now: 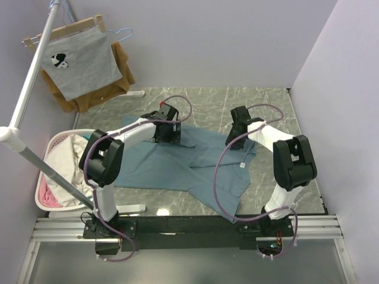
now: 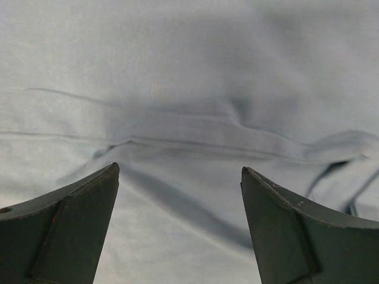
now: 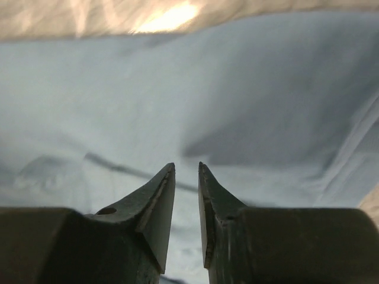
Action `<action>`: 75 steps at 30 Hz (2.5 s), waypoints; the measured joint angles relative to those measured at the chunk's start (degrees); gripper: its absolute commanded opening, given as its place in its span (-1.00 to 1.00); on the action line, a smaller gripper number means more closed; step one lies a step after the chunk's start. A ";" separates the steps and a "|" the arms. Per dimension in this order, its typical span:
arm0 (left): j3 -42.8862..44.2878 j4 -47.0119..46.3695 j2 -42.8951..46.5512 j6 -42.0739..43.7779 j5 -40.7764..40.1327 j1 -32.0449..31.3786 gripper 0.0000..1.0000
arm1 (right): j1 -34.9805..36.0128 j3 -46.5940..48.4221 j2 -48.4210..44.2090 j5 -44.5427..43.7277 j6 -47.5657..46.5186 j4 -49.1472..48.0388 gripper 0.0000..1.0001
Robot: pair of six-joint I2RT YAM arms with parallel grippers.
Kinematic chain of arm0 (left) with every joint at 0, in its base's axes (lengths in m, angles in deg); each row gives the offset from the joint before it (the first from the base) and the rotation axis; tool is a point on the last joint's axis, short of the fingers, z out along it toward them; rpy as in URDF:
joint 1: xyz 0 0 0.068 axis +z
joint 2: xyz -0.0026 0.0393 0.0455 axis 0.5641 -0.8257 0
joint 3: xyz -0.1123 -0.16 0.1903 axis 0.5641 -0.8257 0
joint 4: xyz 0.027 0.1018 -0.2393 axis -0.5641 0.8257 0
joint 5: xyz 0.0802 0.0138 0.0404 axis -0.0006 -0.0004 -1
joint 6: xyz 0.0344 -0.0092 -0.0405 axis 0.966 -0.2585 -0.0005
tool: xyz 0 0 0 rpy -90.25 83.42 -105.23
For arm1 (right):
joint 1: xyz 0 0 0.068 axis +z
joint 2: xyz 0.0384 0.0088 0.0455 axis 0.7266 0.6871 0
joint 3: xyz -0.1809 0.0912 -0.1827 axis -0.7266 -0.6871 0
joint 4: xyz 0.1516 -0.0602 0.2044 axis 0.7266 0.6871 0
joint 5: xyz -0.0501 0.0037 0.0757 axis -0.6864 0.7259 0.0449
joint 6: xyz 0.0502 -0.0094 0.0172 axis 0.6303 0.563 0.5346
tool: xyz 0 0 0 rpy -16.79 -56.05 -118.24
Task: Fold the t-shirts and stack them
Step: Fold the flattened tshirt in 1/3 of the way
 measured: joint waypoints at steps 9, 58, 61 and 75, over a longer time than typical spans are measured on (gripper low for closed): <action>3.98 1.49 -4.02 0.57 -0.42 1.03 0.78 | -1.66 6.32 7.63 -2.69 -0.85 5.11 -0.51; 10.38 3.98 -7.41 1.68 0.15 2.14 0.79 | -19.02 69.70 44.96 11.47 -17.07 18.36 -0.35; 10.34 3.93 -7.41 1.68 0.17 2.14 0.79 | -18.69 62.82 38.23 11.72 -18.58 15.78 -0.31; 6.36 2.97 -4.68 1.51 0.22 2.19 0.80 | 0.33 41.22 21.59 4.48 -22.03 15.04 -0.17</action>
